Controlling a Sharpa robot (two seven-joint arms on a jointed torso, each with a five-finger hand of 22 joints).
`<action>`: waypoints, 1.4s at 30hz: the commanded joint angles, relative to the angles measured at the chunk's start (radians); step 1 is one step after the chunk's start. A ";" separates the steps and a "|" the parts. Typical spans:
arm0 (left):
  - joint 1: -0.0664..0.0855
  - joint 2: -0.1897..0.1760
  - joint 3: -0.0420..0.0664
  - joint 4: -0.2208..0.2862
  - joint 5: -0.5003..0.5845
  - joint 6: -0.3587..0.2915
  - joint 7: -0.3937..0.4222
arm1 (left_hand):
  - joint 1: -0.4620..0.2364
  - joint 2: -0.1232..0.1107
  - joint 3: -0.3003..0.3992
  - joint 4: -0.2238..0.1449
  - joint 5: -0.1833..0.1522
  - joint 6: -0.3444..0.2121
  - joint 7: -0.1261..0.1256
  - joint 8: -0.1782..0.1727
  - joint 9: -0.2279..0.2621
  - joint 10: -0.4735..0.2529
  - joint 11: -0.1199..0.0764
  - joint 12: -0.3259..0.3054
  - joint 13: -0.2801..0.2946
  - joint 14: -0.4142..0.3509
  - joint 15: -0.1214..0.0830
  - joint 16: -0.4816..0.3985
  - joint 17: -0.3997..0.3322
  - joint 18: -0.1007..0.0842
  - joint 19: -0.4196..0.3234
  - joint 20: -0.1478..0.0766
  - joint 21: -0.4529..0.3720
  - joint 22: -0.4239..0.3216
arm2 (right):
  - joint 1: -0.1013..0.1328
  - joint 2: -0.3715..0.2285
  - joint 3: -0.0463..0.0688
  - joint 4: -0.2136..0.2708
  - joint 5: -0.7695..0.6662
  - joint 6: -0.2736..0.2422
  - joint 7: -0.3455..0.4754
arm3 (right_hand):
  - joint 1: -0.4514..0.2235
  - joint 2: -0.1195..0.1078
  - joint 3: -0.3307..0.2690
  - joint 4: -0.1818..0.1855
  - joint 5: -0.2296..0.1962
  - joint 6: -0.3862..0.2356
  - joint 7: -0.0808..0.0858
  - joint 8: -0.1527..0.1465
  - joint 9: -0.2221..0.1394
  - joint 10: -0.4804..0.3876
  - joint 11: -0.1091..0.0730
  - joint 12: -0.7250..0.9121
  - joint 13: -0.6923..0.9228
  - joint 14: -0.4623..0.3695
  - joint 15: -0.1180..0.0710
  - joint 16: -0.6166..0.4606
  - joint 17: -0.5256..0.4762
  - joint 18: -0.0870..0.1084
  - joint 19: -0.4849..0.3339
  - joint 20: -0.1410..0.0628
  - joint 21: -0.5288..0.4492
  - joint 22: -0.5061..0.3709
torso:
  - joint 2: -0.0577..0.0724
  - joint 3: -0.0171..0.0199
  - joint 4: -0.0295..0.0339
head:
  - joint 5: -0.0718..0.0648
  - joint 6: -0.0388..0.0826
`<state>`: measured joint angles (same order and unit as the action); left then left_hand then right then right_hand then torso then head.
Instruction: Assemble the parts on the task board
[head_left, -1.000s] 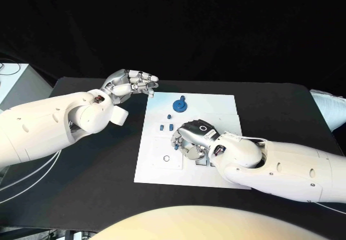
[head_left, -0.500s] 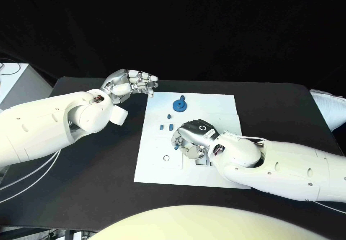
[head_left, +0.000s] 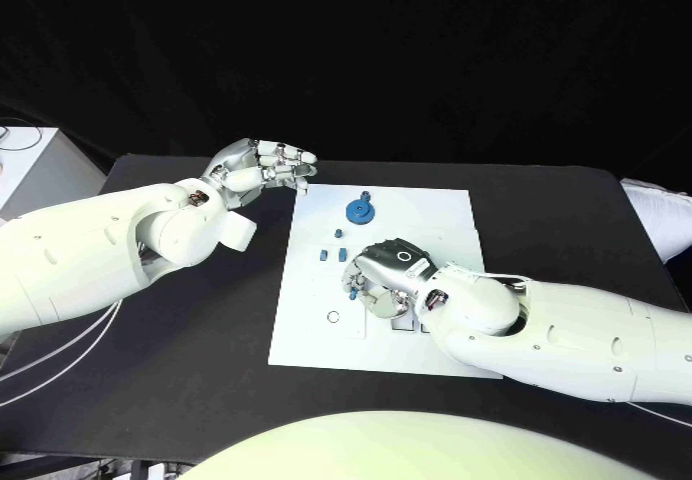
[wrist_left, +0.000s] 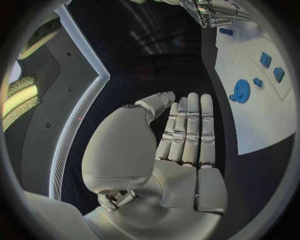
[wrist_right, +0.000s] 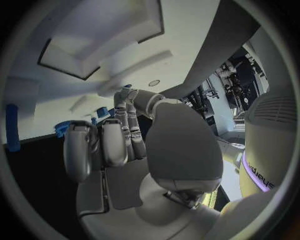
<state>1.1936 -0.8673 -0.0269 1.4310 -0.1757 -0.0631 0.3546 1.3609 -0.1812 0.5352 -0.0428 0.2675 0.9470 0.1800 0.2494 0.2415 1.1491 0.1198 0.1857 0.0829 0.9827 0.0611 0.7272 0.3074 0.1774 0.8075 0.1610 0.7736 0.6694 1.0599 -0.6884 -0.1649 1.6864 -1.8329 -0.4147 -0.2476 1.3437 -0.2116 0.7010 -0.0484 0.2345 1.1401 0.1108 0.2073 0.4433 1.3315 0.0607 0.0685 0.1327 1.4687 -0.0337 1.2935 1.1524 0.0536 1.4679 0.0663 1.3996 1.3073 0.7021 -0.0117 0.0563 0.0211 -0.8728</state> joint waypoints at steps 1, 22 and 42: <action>0.000 0.002 0.001 0.003 0.007 0.012 0.003 | 0.001 0.008 -0.002 -0.001 0.002 -0.001 0.008 -0.003 -0.002 -0.001 0.004 -0.006 -0.001 0.007 0.003 -0.002 0.001 0.002 0.001 0.000 0.000 0.001 | -0.004 0.001 -0.003 -0.004 0.004 0.037 0.018 | -0.013 0.003 0.002 0.003 -0.001 -0.002 0.006 0.004 0.005 0.018 -0.018 -0.001 0.003 0.031 -0.004 0.004 -0.004 -0.007 0.025 -0.004 -0.003 0.082 | -0.001 -0.0006 -0.0008 | 0.002 0.000; 0.000 -0.002 0.001 0.003 0.007 0.009 -0.003 | 0.000 0.009 -0.003 -0.001 0.002 -0.002 0.009 -0.004 -0.003 -0.001 0.004 -0.008 -0.002 0.007 0.004 -0.004 0.002 0.002 0.000 0.001 -0.001 0.001 | -0.004 -0.015 -0.007 -0.004 0.054 -0.005 0.036 | -0.071 -0.037 -0.047 0.028 -0.015 -0.096 0.031 -0.043 0.004 -0.141 0.021 -0.005 -0.026 0.014 0.028 -0.012 -0.058 0.014 -0.021 0.025 -0.089 0.004 | -0.001 -0.0009 0.0003 | -0.003 0.000; 0.000 -0.001 0.001 0.000 0.008 0.008 -0.008 | 0.000 0.012 -0.002 0.000 0.002 -0.002 0.010 -0.004 -0.003 -0.001 0.005 -0.009 -0.002 0.007 0.004 -0.006 0.002 0.002 0.000 0.001 -0.002 0.001 | 0.000 -0.065 -0.005 0.038 0.105 -0.094 0.042 | -0.031 -0.046 -0.250 0.079 0.001 -0.187 0.044 -0.115 -0.022 -0.293 0.037 0.049 -0.063 -0.025 0.042 -0.081 -0.191 0.050 -0.083 0.040 -0.270 -0.150 | -0.003 -0.0013 -0.0012 | -0.014 0.000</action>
<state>1.1936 -0.8701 -0.0269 1.4293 -0.1751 -0.0634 0.3437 1.3609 -0.1812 0.5353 -0.0427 0.2675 0.9434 0.1836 0.2494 0.2392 1.1491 0.1198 0.1819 0.0829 0.9862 0.0647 0.7272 0.3082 0.1774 0.8075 0.1610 0.7736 0.6692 1.0580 -0.7466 -0.1711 1.7152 -1.7485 -0.4648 -0.2153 1.3067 -0.2574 0.4542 0.0303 0.2307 0.9579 0.1564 0.0961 0.4224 1.0426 0.0978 0.1163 0.0703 1.4503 0.0090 1.2140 0.9618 0.0851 1.3908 0.1076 1.1322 1.1586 0.7004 -0.0122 0.0557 0.0099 -0.8729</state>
